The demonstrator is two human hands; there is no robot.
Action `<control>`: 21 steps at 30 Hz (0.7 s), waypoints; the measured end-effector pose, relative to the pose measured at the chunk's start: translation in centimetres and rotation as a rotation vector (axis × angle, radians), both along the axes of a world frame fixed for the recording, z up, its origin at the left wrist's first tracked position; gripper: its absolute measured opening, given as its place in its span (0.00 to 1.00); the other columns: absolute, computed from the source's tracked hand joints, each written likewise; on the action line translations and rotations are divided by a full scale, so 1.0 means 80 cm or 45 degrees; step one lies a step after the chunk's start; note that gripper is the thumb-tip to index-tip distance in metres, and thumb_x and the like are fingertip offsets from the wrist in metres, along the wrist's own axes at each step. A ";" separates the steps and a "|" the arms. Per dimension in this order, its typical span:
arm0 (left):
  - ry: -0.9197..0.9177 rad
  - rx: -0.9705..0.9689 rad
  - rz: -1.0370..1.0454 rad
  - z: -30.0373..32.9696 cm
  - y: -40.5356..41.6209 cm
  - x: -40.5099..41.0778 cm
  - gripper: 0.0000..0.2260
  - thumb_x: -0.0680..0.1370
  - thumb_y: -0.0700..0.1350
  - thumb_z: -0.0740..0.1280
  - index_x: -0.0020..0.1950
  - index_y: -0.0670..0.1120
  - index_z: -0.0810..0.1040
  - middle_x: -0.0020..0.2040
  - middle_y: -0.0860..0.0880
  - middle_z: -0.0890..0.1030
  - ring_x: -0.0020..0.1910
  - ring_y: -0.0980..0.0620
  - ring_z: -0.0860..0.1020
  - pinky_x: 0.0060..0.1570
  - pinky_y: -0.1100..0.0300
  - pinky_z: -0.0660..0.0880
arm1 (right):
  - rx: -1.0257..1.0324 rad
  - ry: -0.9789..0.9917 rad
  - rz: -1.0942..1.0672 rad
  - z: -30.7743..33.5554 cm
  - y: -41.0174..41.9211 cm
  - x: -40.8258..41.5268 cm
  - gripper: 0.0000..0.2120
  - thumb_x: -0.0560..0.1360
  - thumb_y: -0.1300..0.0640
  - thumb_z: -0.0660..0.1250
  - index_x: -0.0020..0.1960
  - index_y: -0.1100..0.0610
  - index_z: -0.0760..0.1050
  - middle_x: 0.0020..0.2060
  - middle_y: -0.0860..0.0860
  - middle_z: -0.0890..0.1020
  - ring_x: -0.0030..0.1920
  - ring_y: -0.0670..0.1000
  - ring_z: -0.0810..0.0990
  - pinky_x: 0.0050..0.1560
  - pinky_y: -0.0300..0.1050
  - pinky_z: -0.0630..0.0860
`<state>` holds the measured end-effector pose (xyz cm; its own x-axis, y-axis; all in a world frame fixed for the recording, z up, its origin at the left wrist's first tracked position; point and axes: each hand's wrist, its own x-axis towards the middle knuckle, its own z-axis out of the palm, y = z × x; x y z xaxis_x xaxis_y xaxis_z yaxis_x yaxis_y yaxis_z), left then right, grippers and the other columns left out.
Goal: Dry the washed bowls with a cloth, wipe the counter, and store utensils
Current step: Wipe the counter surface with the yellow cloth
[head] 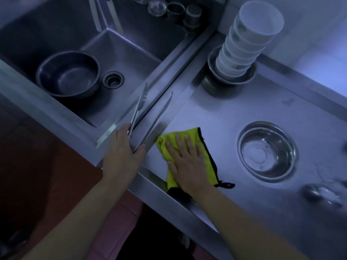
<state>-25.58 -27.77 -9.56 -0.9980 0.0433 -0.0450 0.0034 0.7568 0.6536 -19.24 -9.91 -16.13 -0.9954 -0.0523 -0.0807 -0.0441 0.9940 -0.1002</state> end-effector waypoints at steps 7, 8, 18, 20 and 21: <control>-0.338 0.609 -0.007 0.012 0.056 0.027 0.15 0.74 0.43 0.68 0.51 0.60 0.67 0.43 0.53 0.72 0.32 0.57 0.75 0.26 0.58 0.73 | -0.272 0.149 -0.210 0.029 0.036 0.077 0.22 0.69 0.62 0.73 0.63 0.53 0.77 0.59 0.57 0.79 0.48 0.63 0.78 0.42 0.56 0.76; -0.330 0.640 -0.014 0.013 0.066 0.031 0.11 0.76 0.44 0.66 0.51 0.58 0.68 0.41 0.51 0.72 0.29 0.58 0.74 0.24 0.59 0.73 | -0.456 0.167 -0.277 0.035 0.042 0.078 0.21 0.73 0.62 0.69 0.66 0.55 0.75 0.60 0.57 0.78 0.51 0.62 0.76 0.47 0.56 0.75; -0.162 0.277 -0.352 0.016 0.176 0.088 0.18 0.77 0.31 0.58 0.66 0.40 0.68 0.59 0.38 0.70 0.52 0.45 0.72 0.46 0.68 0.62 | -1.528 0.195 -0.976 0.085 0.074 0.081 0.20 0.79 0.45 0.56 0.68 0.50 0.67 0.51 0.36 0.76 0.49 0.35 0.77 0.44 0.22 0.69; -0.127 0.298 -0.468 0.018 0.193 0.100 0.18 0.77 0.32 0.59 0.67 0.40 0.68 0.57 0.41 0.71 0.53 0.47 0.72 0.47 0.68 0.64 | -1.539 0.204 -1.045 0.086 0.087 0.086 0.18 0.82 0.52 0.58 0.70 0.54 0.65 0.53 0.43 0.77 0.52 0.44 0.77 0.46 0.24 0.70; -0.102 0.304 -0.544 0.018 0.199 0.107 0.18 0.77 0.33 0.59 0.67 0.40 0.68 0.54 0.44 0.70 0.51 0.48 0.72 0.48 0.65 0.66 | -1.547 0.223 -1.089 0.087 0.097 0.089 0.18 0.81 0.54 0.59 0.70 0.56 0.65 0.55 0.47 0.77 0.54 0.47 0.77 0.50 0.28 0.72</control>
